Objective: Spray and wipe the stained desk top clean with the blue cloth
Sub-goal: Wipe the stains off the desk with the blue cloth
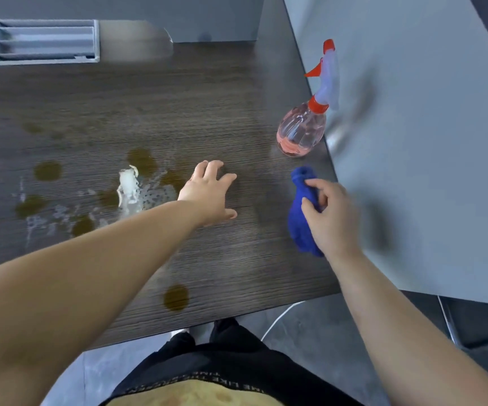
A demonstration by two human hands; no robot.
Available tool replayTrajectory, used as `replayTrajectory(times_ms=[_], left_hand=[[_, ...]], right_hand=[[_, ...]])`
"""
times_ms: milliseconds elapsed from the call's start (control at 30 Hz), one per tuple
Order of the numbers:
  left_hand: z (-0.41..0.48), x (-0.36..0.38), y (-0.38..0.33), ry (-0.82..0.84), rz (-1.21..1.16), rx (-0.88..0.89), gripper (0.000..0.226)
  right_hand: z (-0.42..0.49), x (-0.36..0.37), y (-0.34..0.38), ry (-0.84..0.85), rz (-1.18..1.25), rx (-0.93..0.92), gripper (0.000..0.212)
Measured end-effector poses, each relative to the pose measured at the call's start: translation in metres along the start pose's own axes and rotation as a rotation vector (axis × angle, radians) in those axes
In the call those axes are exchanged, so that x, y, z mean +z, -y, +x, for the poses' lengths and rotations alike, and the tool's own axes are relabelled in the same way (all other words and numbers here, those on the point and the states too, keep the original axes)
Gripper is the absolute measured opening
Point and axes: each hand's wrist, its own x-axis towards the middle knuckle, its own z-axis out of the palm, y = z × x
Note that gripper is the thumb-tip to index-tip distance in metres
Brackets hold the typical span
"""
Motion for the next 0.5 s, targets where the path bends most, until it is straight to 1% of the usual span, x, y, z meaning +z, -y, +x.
replayTrajectory(times_ms=[33, 67, 133, 200, 233, 367, 433, 500], left_hand=[[-0.008, 0.0, 0.004, -0.027, -0.037, 0.008, 0.079], [-0.015, 0.0, 0.008, -0.05, -0.069, 0.012, 0.075], [-0.032, 0.002, 0.02, -0.081, -0.102, -0.001, 0.07], [-0.049, 0.006, 0.032, -0.078, -0.103, -0.022, 0.067], [-0.059, 0.01, 0.039, -0.068, -0.103, -0.035, 0.067], [-0.089, 0.023, 0.061, -0.058, -0.124, -0.091, 0.066], [-0.097, 0.027, 0.067, -0.062, -0.13, -0.118, 0.066], [-0.103, 0.028, 0.077, -0.074, -0.133, -0.156, 0.067]], right_hand=[[-0.002, -0.001, 0.005, -0.003, -0.037, -0.084, 0.028], [-0.004, 0.0, 0.009, 0.028, -0.073, -0.156, 0.027], [-0.013, 0.014, 0.013, 0.179, -0.157, -0.264, 0.032], [-0.027, 0.034, 0.009, 0.348, -0.254, -0.315, 0.044], [-0.034, 0.044, 0.007, 0.382, -0.314, -0.354, 0.049], [-0.042, 0.066, -0.007, 0.449, -0.478, -0.434, 0.058], [-0.04, 0.068, -0.017, 0.478, -0.485, -0.435, 0.061], [-0.042, 0.072, -0.021, 0.492, -0.493, -0.456, 0.059]])
